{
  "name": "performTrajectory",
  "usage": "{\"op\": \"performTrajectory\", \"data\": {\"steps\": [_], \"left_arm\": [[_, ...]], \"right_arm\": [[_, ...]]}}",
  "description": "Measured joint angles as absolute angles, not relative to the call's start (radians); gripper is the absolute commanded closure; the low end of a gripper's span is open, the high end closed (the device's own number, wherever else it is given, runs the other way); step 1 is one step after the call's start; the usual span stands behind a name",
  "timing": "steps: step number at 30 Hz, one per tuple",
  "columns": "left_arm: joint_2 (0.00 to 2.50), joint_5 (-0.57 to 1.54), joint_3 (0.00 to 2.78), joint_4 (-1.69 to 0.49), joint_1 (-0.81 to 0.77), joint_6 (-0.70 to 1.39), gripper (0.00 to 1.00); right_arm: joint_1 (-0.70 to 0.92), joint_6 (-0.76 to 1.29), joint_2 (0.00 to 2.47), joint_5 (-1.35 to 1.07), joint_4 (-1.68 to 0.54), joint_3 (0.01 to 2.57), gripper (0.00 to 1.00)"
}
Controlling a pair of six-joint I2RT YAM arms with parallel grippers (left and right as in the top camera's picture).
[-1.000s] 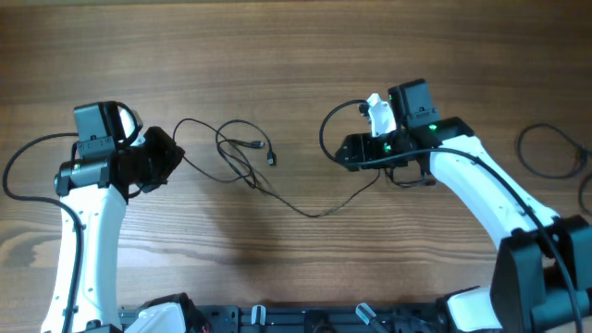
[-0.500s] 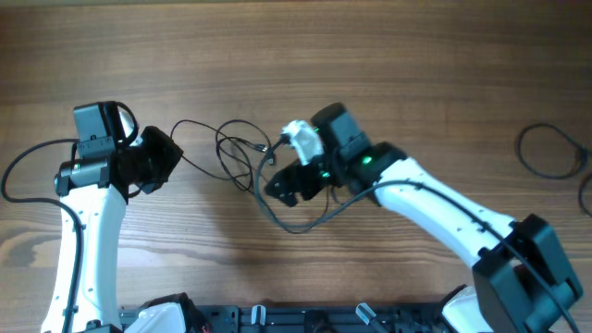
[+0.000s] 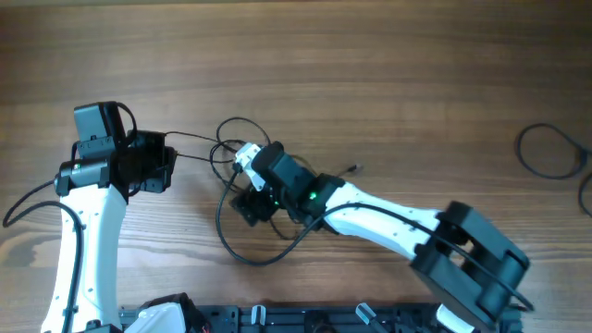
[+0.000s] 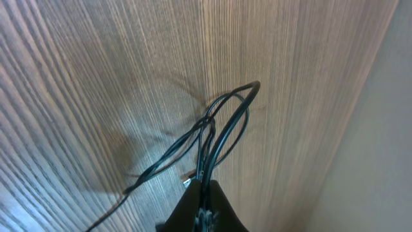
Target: Untangle cables
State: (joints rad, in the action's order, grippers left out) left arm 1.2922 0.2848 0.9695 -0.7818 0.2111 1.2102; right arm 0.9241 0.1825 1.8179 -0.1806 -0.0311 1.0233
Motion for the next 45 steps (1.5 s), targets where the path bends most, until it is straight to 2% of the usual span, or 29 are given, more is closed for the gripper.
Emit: {"op": "performTrajectory", "data": {"steps": [2, 4, 8, 10, 15, 18, 21, 30, 36, 40, 45], "left_arm": [[1.292, 0.285, 0.97, -0.783, 0.211, 1.218, 0.96], [1.292, 0.285, 0.97, -0.782, 0.211, 1.221, 0.96], [1.292, 0.285, 0.97, -0.782, 0.211, 1.226, 0.96], [1.292, 0.285, 0.97, -0.782, 0.211, 1.226, 0.96], [1.292, 0.285, 0.97, -0.781, 0.211, 1.23, 0.96], [1.292, 0.284, 0.97, -0.783, 0.211, 1.233, 0.96], [1.293, 0.284, 0.97, -0.783, 0.211, 1.233, 0.96], [1.292, 0.281, 0.97, -0.783, 0.211, 1.233, 0.96], [1.292, 0.147, 0.97, -0.861, 0.242, 1.233, 0.96], [1.293, 0.051, 0.97, -0.915, 0.324, 1.233, 0.96], [1.293, -0.084, 0.97, -1.01, 0.445, 1.233, 0.96]], "right_arm": [[0.924, 0.186, 1.845, -0.174, 0.002, 1.023, 0.21], [0.924, 0.186, 1.863, -0.174, 0.004, 1.023, 0.31], [0.924, 0.186, 1.869, -0.173, -0.017, 1.023, 0.38], [0.924, 0.185, 1.89, -0.173, -0.016, 1.023, 0.47], [0.924, 0.181, 1.974, -0.169, 0.062, 1.028, 0.59], [0.924, 0.182, 1.987, -0.167, 0.087, 1.028, 0.86], [0.924, 0.184, 1.999, -0.163, 0.098, 1.03, 0.95], [0.962, 0.173, 2.01, -0.115, 0.109, 1.037, 0.96], [0.912, 0.318, 1.858, 0.172, -0.226, 1.027, 0.96], [0.782, 0.44, 1.584, 0.375, -0.445, 1.019, 0.96], [0.473, 0.475, 1.207, 0.463, -0.539, 1.02, 0.96]]}}
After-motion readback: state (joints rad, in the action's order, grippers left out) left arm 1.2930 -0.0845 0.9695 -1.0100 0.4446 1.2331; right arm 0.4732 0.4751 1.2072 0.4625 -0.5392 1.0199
